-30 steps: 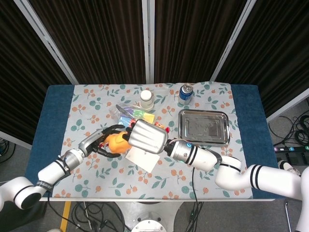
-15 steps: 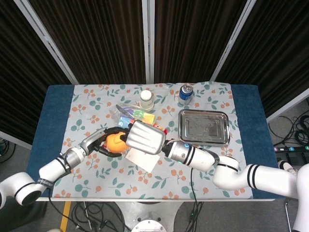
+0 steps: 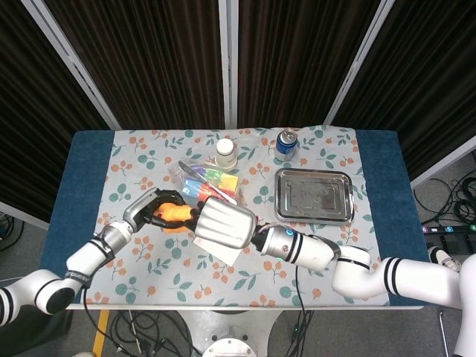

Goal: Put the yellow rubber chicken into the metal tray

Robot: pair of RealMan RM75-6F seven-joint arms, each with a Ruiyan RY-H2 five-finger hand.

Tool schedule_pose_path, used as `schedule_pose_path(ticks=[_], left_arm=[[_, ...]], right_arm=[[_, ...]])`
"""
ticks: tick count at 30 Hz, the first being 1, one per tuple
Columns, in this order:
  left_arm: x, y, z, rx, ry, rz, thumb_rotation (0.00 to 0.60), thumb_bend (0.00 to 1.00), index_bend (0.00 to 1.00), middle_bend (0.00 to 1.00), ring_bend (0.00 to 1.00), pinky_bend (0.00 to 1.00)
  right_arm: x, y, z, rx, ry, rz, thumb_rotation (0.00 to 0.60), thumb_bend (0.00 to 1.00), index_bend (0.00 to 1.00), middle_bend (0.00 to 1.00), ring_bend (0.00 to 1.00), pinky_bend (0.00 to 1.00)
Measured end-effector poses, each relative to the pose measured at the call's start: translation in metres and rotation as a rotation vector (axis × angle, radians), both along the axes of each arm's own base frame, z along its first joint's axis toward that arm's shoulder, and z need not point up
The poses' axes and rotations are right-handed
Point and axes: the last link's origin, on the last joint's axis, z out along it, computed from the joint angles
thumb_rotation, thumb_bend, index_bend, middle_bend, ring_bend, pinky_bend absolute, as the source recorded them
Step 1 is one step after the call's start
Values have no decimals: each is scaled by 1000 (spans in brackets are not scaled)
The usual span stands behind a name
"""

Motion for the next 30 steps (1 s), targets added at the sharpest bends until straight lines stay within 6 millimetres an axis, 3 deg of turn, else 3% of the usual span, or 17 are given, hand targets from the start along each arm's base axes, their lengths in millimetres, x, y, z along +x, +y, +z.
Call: schedule_pose_path(ticks=[6, 10, 13, 16, 18, 21, 30], left_arm=[[-1, 0, -2, -5, 19, 11, 600, 758, 877, 943, 894, 845], [0, -1, -1, -1, 11, 14, 600, 673, 724, 825, 771, 819], [0, -4, 1, 0, 6, 9, 600, 459, 427, 563, 505, 599], [0, -6, 3, 3, 20, -17, 600, 283, 236, 285, 256, 337], [-2, -7, 6, 14, 45, -50, 600, 207, 199, 173, 152, 256], [-5, -9, 10, 39, 80, -98, 600, 157, 181, 94, 99, 217], [-22, -11, 34, 142, 166, -193, 600, 123, 175, 80, 87, 210]], right_arm=[[-1, 4, -1, 5, 6, 11, 600, 448, 902, 736, 698, 953], [-2, 0, 1, -6, 4, -2, 600, 448, 903, 736, 698, 953], [-5, -5, 2, -13, -2, -25, 600, 448, 903, 735, 698, 953], [-9, -10, 3, -19, -10, -48, 600, 448, 903, 736, 698, 953], [-14, -12, 4, -19, -20, -63, 600, 448, 904, 736, 698, 953], [-21, -14, 6, -7, -39, -89, 600, 448, 906, 737, 699, 954], [-54, -16, 24, 13, -122, -182, 600, 446, 910, 741, 704, 957]])
